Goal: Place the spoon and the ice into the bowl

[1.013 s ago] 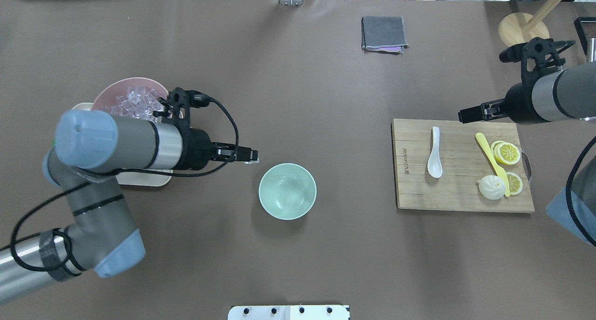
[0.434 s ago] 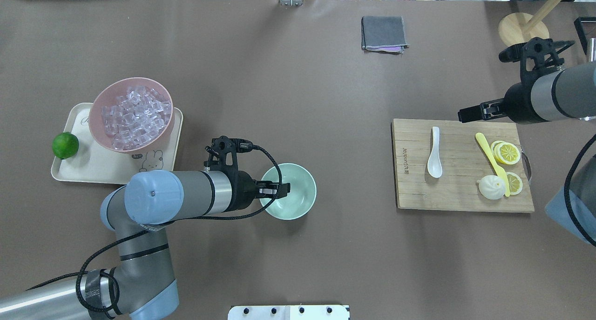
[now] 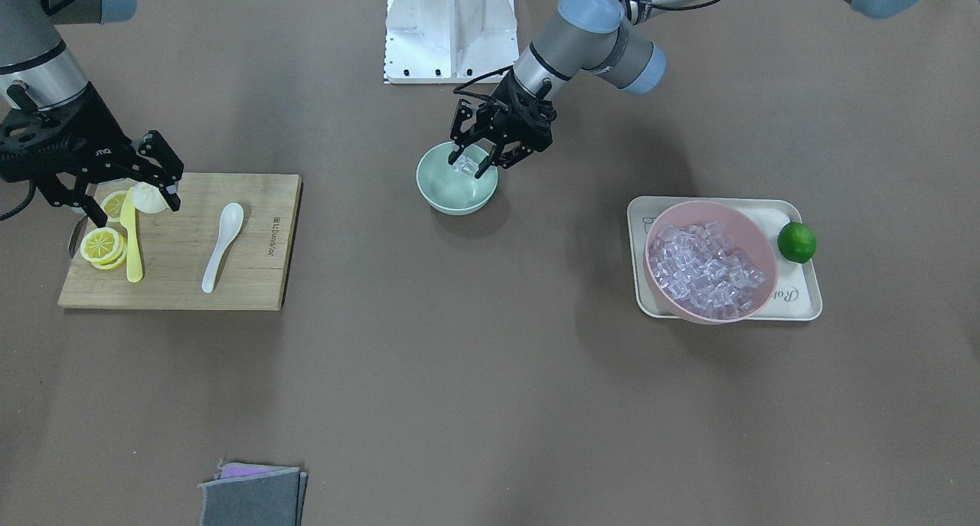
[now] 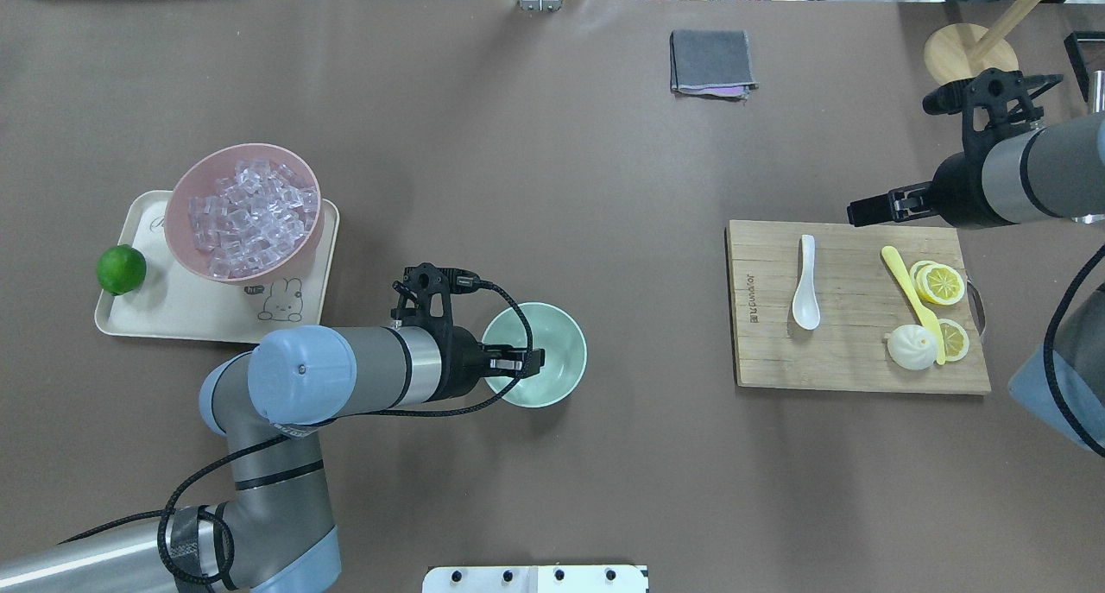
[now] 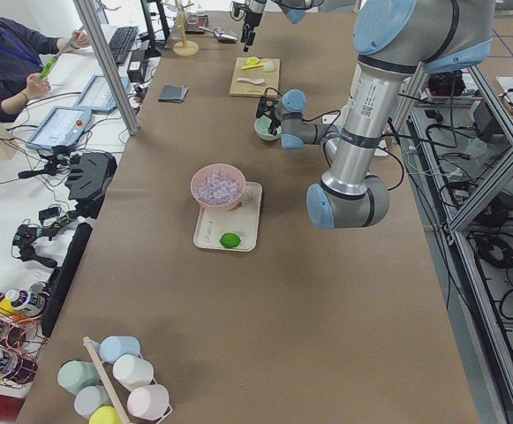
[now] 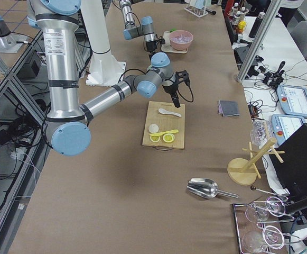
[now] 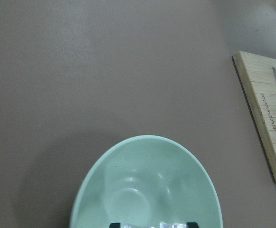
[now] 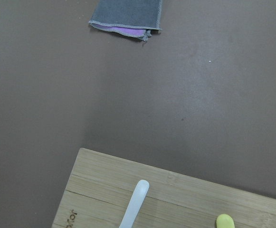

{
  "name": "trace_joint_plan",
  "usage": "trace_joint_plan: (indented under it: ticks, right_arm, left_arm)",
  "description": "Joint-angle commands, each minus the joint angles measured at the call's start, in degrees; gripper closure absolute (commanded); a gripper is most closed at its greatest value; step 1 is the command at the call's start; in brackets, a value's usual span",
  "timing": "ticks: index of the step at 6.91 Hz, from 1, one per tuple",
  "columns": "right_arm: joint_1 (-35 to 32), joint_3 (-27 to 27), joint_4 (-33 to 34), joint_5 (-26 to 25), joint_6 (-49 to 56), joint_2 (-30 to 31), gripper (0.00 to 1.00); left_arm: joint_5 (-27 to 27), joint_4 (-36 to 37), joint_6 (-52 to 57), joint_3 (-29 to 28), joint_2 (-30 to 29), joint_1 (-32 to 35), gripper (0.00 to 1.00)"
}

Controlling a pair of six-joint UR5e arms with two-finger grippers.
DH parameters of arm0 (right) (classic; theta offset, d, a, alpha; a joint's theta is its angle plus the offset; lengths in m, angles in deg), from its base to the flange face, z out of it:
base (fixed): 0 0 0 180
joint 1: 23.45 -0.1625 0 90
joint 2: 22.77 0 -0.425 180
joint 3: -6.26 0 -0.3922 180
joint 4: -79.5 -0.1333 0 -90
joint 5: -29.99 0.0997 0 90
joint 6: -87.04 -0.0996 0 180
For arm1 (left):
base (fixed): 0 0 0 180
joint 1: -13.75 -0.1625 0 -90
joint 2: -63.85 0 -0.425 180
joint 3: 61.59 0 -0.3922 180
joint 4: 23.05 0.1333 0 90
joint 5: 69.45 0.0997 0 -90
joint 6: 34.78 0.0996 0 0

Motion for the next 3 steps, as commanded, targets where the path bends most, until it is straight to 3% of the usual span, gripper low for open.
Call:
trace_joint_plan:
  ticks: [1, 3]
  right_arm:
    - [0.29, -0.39, 0.01, -0.92, 0.00, -0.23, 0.00]
    - [0.47, -0.48, -0.08, -0.92, 0.00, -0.32, 0.00]
  left_arm:
    - [-0.03, -0.02, 0.35, -0.30, -0.14, -0.05, 0.37]
    - [-0.03, -0.29, 0.35, 0.66, -0.49, 0.03, 0.13]
